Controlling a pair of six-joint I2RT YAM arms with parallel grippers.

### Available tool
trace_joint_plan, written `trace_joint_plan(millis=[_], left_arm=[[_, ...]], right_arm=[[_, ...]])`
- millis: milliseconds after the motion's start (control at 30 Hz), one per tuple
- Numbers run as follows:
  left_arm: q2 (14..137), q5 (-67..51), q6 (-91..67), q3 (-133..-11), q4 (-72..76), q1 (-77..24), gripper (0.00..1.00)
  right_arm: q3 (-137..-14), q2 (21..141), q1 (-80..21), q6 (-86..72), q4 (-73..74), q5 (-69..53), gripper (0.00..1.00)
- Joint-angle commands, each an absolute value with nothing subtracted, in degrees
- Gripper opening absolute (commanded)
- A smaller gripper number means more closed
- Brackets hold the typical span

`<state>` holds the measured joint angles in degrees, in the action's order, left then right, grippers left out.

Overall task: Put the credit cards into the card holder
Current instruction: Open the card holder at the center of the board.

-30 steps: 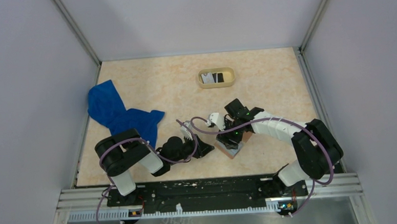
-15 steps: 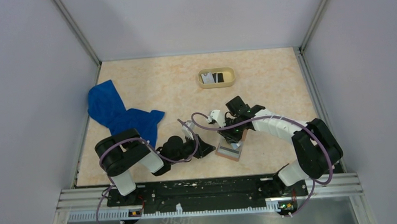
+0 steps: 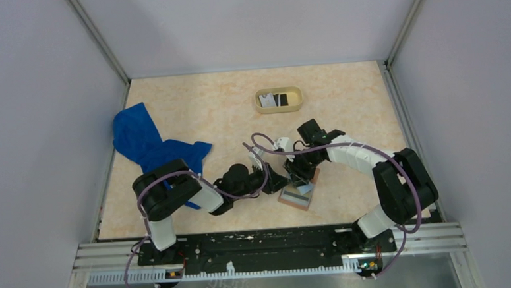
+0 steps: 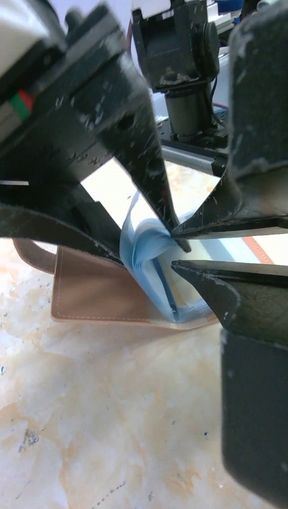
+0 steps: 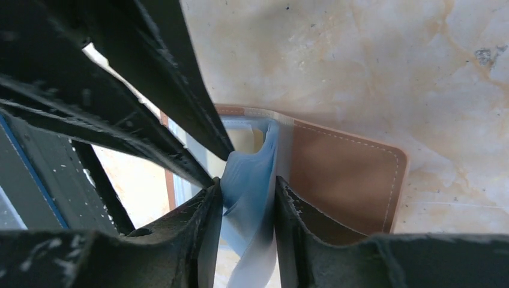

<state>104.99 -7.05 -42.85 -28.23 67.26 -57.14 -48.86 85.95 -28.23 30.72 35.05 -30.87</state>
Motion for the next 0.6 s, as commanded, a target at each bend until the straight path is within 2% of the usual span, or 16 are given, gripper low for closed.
trace_joint_plan(millis=[0, 367, 467, 567], left_arm=[[108.6, -7.9, -41.9, -31.4, 65.6, -57.4, 0.25], [111.6, -8.6, -41.2, -35.8, 64.6, -56.8, 0.25], [112.4, -9.9, -40.7, -37.3, 64.0, -56.6, 0.29], [113.4, -11.3, -40.7, -38.7, 63.7, -56.4, 0.32]], right_arm=[[-51.0, 83.6, -27.7, 30.0, 33.8, -31.4, 0.38], [-49.4, 80.2, -27.6, 30.1, 29.9, -21.3, 0.38], [-49.0, 79.3, -27.6, 30.1, 28.7, -19.1, 0.39], [-49.1, 78.7, -27.6, 30.2, 28.7, -18.4, 0.44]])
